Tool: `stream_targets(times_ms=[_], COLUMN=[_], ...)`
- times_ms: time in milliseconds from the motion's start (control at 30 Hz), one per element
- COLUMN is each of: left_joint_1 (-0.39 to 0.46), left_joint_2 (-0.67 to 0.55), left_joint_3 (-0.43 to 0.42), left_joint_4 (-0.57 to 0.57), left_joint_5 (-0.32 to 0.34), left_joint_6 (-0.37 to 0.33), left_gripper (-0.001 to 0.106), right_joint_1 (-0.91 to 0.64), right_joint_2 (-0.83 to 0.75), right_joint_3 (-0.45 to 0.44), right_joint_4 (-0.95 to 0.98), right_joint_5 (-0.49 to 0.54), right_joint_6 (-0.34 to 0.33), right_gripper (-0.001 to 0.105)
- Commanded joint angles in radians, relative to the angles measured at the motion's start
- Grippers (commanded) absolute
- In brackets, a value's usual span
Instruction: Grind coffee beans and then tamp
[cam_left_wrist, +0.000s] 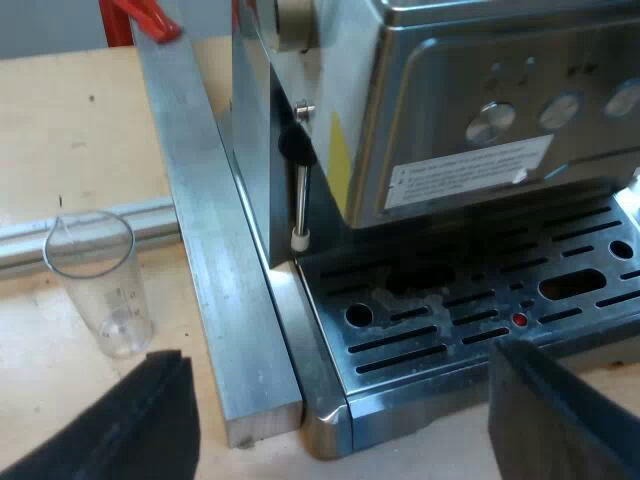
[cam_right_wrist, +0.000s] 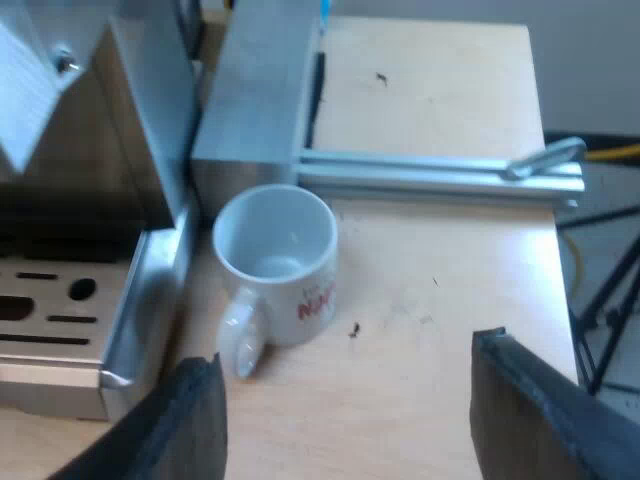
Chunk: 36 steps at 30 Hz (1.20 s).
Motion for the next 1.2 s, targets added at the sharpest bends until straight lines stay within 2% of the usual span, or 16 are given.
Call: stream_targets(times_ms=[33, 233, 400, 567, 633, 667, 900, 933, 1200], left_joint_1=[-0.005, -0.005, -0.005, -0.005, -0.005, -0.005, -0.005, -0.005, -0.005], left_joint_2=[-0.034, -0.134, -0.191, -0.259, -0.287, -0.309, -0.347, -0.412, -0.52], left_joint_3=[-0.007, -0.007, -0.007, -0.007, -0.007, -0.007, -0.007, -0.007, -0.007], left_joint_4=[0.015, 0.057, 0.082, 0.087, 0.097, 0.107, 0.131, 0.142, 0.166], left_joint_5=[0.006, 0.004, 0.004, 0.004, 0.004, 0.004, 0.004, 0.004, -0.044], left_joint_6=[0.018, 0.038, 0.046, 0.046, 0.046, 0.046, 0.046, 0.046, 0.046], left_gripper=[0.064, 0.064, 0.064, 0.064, 0.064, 0.064, 0.064, 0.064, 0.064], right_joint_1=[-0.048, -0.159, -0.231, -0.237, -0.237, -0.237, -0.237, -0.237, -0.237], right_joint_2=[-0.004, -0.004, -0.04, -0.106, -0.144, -0.226, -0.34, -0.392, -0.517], right_joint_3=[0.006, 0.006, 0.006, 0.006, 0.006, 0.006, 0.006, 0.006, 0.006], right_joint_4=[-0.006, -0.006, 0.017, 0.037, 0.044, 0.046, 0.046, 0.046, 0.05], right_joint_5=[-0.05, -0.062, -0.139, -0.139, -0.139, -0.139, -0.139, -0.146, -0.145], right_joint_6=[-0.014, -0.012, -0.018, -0.056, -0.074, -0.088, -0.088, -0.088, -0.088], right_gripper=[0.055, 0.055, 0.055, 0.055, 0.055, 0.055, 0.055, 0.055, 0.055])
